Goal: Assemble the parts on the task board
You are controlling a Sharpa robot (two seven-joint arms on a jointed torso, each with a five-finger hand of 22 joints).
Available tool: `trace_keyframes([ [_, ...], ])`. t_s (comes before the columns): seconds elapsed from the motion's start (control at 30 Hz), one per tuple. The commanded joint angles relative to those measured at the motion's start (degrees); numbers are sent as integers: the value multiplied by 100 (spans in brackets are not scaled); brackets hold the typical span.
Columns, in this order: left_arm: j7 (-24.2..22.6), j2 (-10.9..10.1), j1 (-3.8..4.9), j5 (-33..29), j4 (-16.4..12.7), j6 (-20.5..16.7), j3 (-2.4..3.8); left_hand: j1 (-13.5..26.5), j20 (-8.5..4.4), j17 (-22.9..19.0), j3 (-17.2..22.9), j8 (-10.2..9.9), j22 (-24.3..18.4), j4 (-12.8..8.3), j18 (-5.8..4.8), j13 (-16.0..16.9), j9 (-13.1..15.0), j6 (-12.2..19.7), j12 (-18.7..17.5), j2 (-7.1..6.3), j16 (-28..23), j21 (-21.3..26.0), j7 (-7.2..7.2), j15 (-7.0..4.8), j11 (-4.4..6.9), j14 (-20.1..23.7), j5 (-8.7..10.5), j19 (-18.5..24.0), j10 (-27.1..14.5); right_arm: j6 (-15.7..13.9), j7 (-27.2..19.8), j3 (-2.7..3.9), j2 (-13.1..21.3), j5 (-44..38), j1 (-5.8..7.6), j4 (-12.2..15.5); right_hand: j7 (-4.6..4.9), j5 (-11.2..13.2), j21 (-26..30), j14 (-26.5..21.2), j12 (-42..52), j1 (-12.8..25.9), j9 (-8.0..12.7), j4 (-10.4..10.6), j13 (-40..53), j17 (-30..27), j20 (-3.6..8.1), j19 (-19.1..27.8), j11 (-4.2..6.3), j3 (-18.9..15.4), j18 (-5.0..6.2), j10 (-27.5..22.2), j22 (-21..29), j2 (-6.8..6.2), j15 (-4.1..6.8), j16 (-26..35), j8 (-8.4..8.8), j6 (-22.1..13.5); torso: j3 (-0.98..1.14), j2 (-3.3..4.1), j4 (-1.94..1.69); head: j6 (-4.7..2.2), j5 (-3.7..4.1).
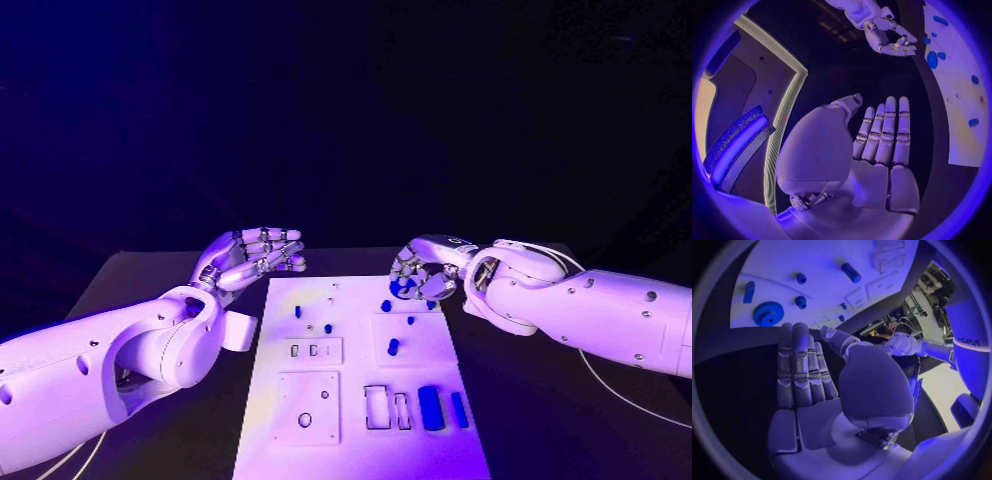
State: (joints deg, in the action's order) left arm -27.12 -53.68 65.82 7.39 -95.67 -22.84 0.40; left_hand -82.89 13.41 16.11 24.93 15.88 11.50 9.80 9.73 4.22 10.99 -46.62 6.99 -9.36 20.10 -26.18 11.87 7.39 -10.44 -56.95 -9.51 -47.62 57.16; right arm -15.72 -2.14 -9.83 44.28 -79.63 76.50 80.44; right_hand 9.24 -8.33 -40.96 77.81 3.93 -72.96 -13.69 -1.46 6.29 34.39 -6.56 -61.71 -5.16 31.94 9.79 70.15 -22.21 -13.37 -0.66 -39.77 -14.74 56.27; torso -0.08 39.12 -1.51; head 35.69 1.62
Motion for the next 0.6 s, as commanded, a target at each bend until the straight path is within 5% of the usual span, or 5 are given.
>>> trace_keyframes([
  [0.03, 45, -58, 13, 22, -140, 278, 21, -8, 9, 5, 43, 9, 5, 2, 70, -9, 4, -7, -30, -63, 35, -36, 219, -1, -13, -25, 29, -39, 40, 267, 515, 3, -2, -941, 8, 41, 11, -20, -177, 91, -33, 29, -35, 67, -12, 200, 26, -36, -41, 1, 51, -215, -150, -89, -24, -287, 63, -61, -11, 140, -27, -19, 21],
  [0.1, 41, -95, 14, 14, -202, 289, 35, -4, 7, 11, 45, 5, 11, 0, 69, -11, 3, -2, -38, -67, 39, -48, 218, -1, -13, -18, 30, -43, 36, 238, 554, 3, -15, -1023, 9, 56, 16, -60, -608, 202, -23, 32, -79, 105, -1, 567, 24, -220, -56, -3, -7, -311, -672, -101, -37, -737, 85, -72, -12, 181, -31, -28, 17],
  [0.17, 35, -120, 15, 7, -246, 301, 49, 14, 5, 21, 42, 1, 20, 4, 67, -13, 2, 4, -50, -73, 45, -65, 222, 2, -16, -10, 32, -44, 32, 220, 585, 2, -33, -1081, 9, 64, 21, -94, -1692, 540, -20, 30, -144, 159, 23, 1746, 22, -791, -73, -50, -198, -456, -2079, -107, -54, -1969, 112, -81, -12, 211, -37, -23, 19],
  [0.27, 31, -141, 16, -3, -278, 315, 63, 19, 4, 24, 41, 0, 22, 5, 66, -13, 2, 5, -53, -75, 47, -69, 222, 2, -17, -7, 32, -45, 32, 221, 611, 2, -65, -1129, 6, 55, 23, -83, -2339, 683, -15, 11, -204, 207, 64, 2455, 15, -1090, -79, -93, -313, -518, -2937, -103, -60, -2692, 135, -89, -18, 251, -40, -26, 30],
  [0.6, 31, -151, 17, -33, -306, 335, 78, 38, 1, 37, 40, -4, 34, 10, 66, -15, 2, 11, -66, -76, 56, -93, 226, 4, -20, 1, 32, -51, 27, 260, 628, 0, -180, -1168, -7, -18, 13, -71, -3025, 822, -8, -20, -284, 290, 121, 3232, -2, -1431, -77, -145, -445, -566, -3886, -81, -63, -3421, 174, -116, -25, 326, -52, -40, 40],
])
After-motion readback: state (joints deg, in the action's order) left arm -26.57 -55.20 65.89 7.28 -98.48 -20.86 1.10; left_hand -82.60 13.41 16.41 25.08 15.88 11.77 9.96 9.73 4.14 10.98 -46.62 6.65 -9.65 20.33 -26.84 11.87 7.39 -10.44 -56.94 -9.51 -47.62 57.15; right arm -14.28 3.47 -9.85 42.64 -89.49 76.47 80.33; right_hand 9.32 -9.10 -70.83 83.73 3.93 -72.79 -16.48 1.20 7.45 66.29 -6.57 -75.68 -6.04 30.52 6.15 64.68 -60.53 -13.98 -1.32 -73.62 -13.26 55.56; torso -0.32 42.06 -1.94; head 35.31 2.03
